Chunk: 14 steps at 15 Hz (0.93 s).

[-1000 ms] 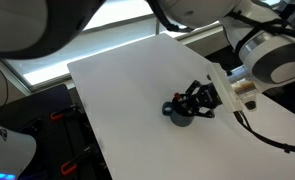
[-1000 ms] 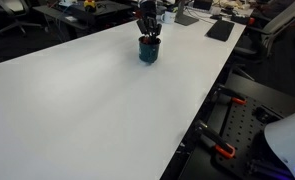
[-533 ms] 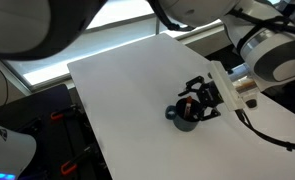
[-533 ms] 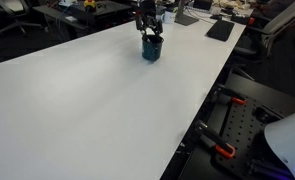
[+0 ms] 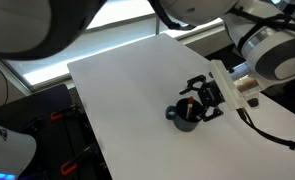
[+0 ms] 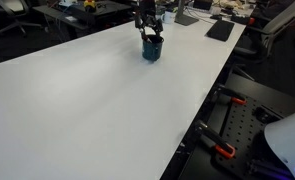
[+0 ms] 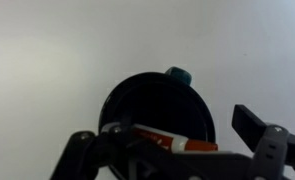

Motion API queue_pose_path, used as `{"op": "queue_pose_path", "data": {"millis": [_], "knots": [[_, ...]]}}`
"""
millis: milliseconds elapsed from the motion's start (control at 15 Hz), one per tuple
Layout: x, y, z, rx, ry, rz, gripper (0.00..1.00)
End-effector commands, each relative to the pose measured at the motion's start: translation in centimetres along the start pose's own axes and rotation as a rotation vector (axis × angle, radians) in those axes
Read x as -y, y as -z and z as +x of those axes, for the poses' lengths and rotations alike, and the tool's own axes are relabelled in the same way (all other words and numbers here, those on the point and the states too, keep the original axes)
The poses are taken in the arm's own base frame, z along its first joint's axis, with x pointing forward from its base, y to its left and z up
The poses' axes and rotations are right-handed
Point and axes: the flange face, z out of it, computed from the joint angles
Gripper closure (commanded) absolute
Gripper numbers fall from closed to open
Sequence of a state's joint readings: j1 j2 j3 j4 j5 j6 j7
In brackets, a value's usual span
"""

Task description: Remove the marker from the cup

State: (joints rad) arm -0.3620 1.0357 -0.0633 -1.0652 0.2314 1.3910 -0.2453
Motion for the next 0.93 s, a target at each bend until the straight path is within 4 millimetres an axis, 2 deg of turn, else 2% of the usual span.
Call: {"op": "queue_pose_path", "data": {"millis": [0, 67, 200, 333, 467, 533, 800, 867], "knots": [[0.2, 0.8, 0.0, -0.007, -0.009, -0.03, 0.1], [0.1, 0.9, 0.0, -0.009, -0.01, -0.031, 0.25], [0.1, 1.1, 0.0, -0.011, -0.01, -0.035, 0.34], [0.2, 1.1, 0.0, -0.015, -0.009, -0.038, 0.37], [0.2, 1.3, 0.0, -0.021, -0.008, -0.041, 0.11], [0.3, 1.6, -0.1, -0.027, -0.003, -0.045, 0.01], [0.3, 3.3, -0.1, -0.095, -0.007, -0.088, 0.0], [0.2, 3.5, 0.0, -0.106, -0.007, -0.095, 0.02]]}}
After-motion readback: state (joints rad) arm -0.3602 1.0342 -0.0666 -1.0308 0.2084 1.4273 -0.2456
